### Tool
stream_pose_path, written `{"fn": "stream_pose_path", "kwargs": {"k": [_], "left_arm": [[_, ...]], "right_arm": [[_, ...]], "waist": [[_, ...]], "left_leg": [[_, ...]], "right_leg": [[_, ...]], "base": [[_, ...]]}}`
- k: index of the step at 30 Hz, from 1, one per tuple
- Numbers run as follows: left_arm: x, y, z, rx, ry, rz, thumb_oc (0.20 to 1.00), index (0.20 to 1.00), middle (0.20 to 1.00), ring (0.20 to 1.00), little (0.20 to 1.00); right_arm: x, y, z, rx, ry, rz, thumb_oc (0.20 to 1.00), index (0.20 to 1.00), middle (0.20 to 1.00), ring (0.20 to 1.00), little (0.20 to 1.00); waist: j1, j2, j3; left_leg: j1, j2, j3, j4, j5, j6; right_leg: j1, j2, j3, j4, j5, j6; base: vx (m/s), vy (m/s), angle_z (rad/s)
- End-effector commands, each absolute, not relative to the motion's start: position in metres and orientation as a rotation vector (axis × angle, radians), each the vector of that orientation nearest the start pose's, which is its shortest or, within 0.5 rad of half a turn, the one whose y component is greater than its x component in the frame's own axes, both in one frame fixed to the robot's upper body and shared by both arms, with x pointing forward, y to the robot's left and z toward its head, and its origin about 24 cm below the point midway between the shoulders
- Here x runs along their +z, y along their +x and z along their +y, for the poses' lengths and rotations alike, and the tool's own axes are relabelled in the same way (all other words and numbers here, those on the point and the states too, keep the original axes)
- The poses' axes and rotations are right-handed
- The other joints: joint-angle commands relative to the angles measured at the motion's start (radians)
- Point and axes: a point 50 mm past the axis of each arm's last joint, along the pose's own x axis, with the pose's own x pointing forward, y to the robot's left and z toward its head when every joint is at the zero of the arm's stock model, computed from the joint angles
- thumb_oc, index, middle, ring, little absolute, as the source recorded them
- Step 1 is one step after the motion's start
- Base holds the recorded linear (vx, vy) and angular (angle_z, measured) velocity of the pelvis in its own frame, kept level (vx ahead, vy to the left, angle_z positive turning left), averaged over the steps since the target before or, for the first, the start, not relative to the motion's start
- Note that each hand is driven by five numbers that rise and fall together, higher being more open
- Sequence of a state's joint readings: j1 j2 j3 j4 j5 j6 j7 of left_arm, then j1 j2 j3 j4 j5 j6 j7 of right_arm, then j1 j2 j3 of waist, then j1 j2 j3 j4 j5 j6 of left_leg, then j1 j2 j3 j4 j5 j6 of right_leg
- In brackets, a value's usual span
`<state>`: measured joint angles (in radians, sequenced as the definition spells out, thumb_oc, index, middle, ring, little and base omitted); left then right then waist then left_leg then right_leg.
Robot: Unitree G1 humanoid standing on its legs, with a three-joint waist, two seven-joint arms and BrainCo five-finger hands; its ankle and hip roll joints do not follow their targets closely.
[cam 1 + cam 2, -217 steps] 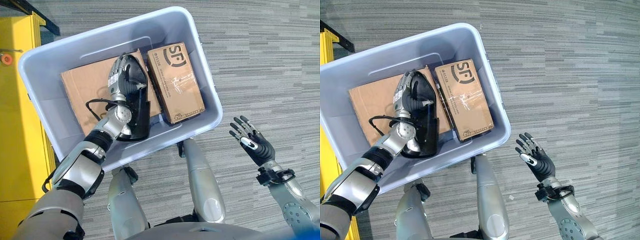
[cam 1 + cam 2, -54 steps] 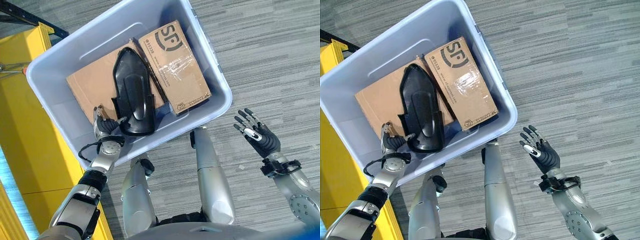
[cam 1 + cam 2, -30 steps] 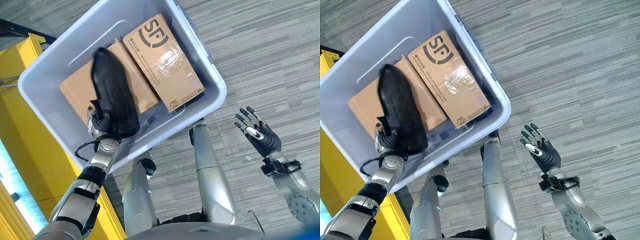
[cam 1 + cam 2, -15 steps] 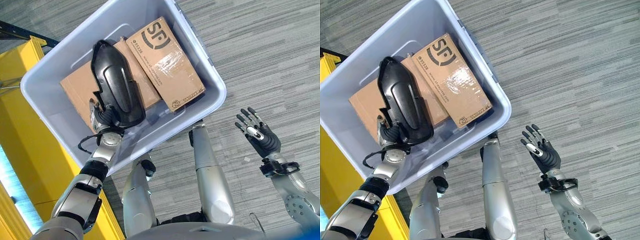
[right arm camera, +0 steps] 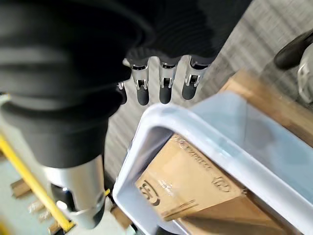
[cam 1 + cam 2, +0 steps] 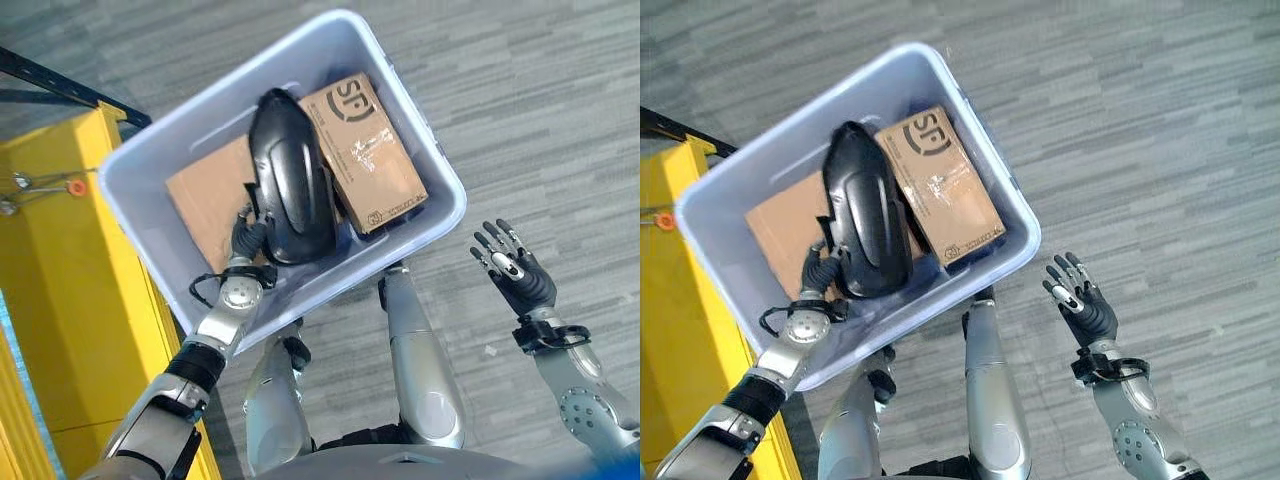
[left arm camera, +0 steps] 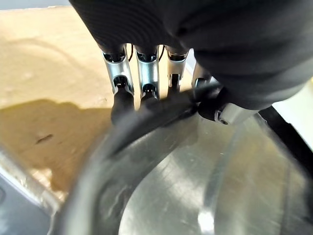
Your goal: Move parts from the plastic box to the shelf.
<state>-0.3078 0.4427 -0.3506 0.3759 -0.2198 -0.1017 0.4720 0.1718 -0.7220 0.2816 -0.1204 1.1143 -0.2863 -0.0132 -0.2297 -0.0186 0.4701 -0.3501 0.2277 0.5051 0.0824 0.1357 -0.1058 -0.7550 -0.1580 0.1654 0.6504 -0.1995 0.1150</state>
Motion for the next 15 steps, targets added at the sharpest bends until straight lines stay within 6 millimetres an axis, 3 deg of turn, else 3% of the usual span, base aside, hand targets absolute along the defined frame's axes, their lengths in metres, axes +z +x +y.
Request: {"fn": "stream_pose_path", "kwargs": {"k": [1, 15], "left_arm": [[0.072, 0.308, 0.200, 0.228, 0.236, -0.144, 0.200, 0.200, 0.200, 0.200, 0.200], [0.064, 0.284, 0.220, 0.182, 0.342, -0.124, 0.200, 0.200, 0.200, 0.200, 0.200]], "right_arm": [[0.063, 0.209, -0.229, 0.121, 0.411, 0.008, 1.000, 1.000, 1.000, 1.000, 1.000], [0.048, 0.201, -0.224, 0.130, 0.442, 0.078, 1.000, 1.000, 1.000, 1.000, 1.000]], "waist": [[-0.020, 0.002, 0.019], [0.027, 0.012, -0.065]], "left_leg": [[0.074, 0.127, -0.115, 0.154, -0.129, -0.071], [0.200, 0.088, -0.127, 0.070, -0.091, -0.061]], "right_leg": [[0.147, -0.016, -0.057, -0.218, 0.224, 0.020], [0.354, -0.102, -0.107, -0.371, 0.278, 0.054]], "base": [[0.01, 0.063, 0.09], [0.00, 0.050, 0.14]]}}
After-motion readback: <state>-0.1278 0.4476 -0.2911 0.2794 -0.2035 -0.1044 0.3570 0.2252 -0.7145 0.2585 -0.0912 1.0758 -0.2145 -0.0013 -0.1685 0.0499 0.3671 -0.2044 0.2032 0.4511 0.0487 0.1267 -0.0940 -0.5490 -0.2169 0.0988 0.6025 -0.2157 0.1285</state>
